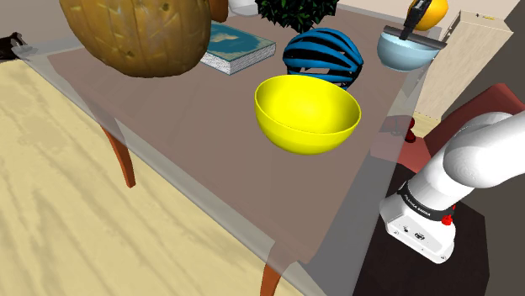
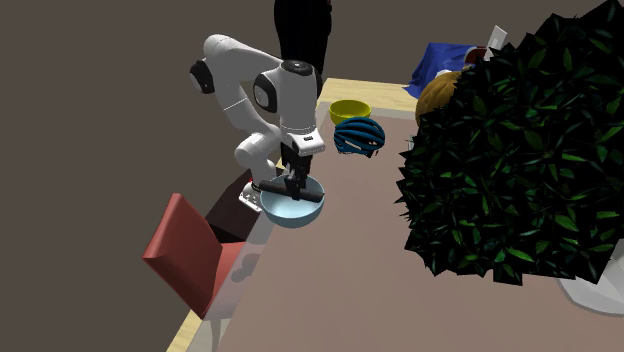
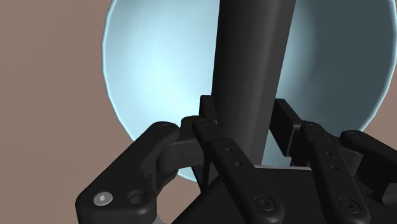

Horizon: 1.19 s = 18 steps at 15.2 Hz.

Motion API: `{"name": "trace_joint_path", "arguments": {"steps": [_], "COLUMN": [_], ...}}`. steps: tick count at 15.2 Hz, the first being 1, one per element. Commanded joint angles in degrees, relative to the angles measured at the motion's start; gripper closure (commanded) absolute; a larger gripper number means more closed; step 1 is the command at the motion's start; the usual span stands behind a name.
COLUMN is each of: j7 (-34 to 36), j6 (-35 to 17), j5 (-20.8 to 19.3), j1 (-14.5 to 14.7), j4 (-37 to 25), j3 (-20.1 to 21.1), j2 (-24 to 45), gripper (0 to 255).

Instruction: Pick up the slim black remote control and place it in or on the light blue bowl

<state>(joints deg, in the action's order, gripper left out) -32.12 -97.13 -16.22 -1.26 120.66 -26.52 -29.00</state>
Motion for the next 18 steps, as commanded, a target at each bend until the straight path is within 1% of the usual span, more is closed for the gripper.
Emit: {"name": "trace_joint_path", "arguments": {"steps": [1, 6, 10, 18], "j7": [0.0, 0.0, -0.6, -0.6], "j6": [0.0, 0.0, 7.0, 7.0], "j5": [0.0, 0.0, 1.0, 1.0], "j1": [0.0, 0.0, 0.6, 0.6], "j4": [0.0, 0.0, -8.1, -8.1], "j3": [0.0, 0.0, 1.1, 1.1], "j2": [0.0, 0.0, 1.2, 1.2], "gripper": [0, 0, 0, 0]}}
